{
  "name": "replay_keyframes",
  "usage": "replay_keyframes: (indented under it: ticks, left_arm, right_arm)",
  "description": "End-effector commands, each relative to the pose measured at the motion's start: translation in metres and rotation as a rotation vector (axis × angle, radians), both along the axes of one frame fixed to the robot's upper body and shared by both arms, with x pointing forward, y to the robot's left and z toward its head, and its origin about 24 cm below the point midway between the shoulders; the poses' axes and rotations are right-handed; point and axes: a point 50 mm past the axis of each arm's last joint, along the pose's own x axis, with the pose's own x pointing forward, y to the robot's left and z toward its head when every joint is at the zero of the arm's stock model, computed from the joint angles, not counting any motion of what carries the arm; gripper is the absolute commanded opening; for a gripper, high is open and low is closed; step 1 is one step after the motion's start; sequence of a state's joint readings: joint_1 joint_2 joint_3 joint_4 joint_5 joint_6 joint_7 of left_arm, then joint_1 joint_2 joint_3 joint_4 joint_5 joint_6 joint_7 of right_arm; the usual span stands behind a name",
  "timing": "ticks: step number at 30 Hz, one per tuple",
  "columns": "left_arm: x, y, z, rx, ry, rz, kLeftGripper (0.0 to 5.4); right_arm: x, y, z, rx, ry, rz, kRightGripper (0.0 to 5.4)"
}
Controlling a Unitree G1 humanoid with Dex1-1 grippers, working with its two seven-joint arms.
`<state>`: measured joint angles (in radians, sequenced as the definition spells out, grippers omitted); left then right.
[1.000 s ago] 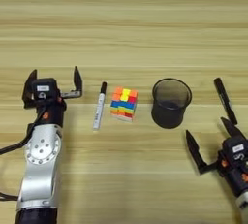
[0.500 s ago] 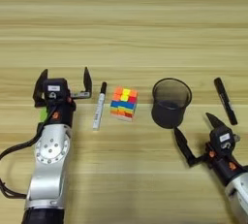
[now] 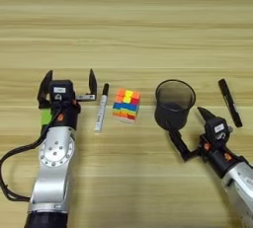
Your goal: Move the objects on the table
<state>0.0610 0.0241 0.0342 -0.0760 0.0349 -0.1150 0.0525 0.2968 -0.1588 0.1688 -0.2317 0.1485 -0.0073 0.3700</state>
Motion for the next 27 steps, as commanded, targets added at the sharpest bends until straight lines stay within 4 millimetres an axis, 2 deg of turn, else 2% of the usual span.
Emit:
replay_keyframes:
  ticks: [1, 10, 27]
  left_arm:
    - [0.002, -0.001, -0.001, 0.004, 0.017, 0.001, 5.37]
    - [0.002, -0.006, -0.003, -0.001, 0.021, -0.008, 5.37]
    - [0.002, -0.008, -0.003, -0.006, 0.021, -0.01, 5.37]
  right_arm:
    - [0.005, 0.003, 0.003, -0.01, -0.002, 0.023, 5.4]
    - [0.021, 0.009, 0.003, -0.017, -0.012, 0.038, 5.4]
    - [0.037, 0.016, -0.002, -0.043, -0.013, 0.054, 5.4]
